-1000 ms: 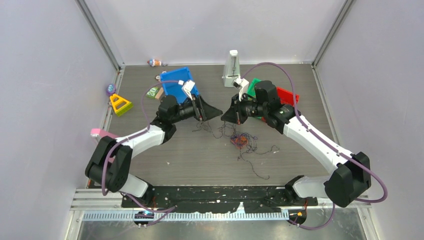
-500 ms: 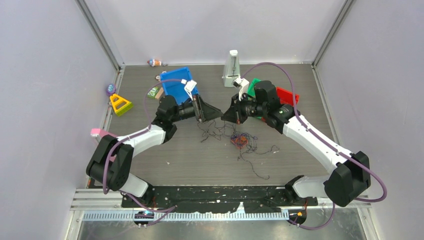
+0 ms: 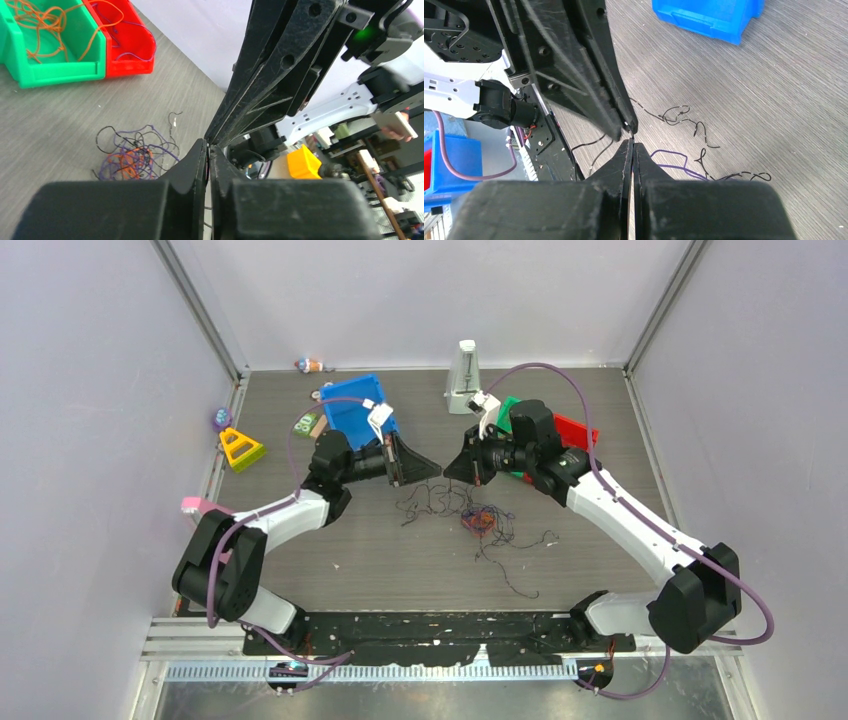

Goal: Untangle the cables
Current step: Untie the cable.

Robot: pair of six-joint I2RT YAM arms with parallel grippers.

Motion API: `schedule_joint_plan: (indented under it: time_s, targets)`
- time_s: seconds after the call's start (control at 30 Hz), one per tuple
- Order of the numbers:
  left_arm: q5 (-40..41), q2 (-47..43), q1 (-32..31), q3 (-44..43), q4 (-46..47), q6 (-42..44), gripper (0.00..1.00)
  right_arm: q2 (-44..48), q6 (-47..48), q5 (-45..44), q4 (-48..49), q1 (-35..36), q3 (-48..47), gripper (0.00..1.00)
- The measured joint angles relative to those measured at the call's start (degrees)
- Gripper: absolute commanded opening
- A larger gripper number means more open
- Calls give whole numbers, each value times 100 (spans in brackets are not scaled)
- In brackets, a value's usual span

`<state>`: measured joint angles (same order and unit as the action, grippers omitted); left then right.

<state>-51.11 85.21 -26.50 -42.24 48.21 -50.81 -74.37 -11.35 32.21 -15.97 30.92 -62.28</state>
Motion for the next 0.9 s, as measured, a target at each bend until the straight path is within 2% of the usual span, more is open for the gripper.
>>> schedule_joint_plan:
  time_s: [0.23, 0.27, 0.3, 0.33, 0.37, 0.4, 0.47, 0.6, 0.9]
  targets:
    - [-13, -13, 4, 0, -339, 345, 0, 0, -2, 0, -2, -2, -9, 6]
    - [-13, -33, 2, -2, -426, 409, 0, 0, -2, -4, -2, -2, -7, 9]
    - [-15, -50, 2, -2, -503, 472, 0, 0, -2, -7, -2, -2, -9, 17]
    - [-17, -79, 2, -13, -625, 564, 0, 0, -4, -7, -2, -2, -9, 46]
    - [-15, -114, 2, -17, -752, 667, 0, 0, -15, -13, -2, -2, -9, 58]
    - [-9, -151, 0, -20, -874, 761, 0, 0, -28, -28, 0, -2, -9, 76]
    - [57, -251, 2, -20, -1174, 953, 0, 7, -28, -111, 13, -11, -4, 86]
    - [179, -494, 90, -15, -1429, 1115, 0, 157, 22, -304, 197, -76, 319, 87]
    - [229, -664, 214, -17, -1626, 1241, 0, 343, -264, -715, 1576, -343, 2140, 85]
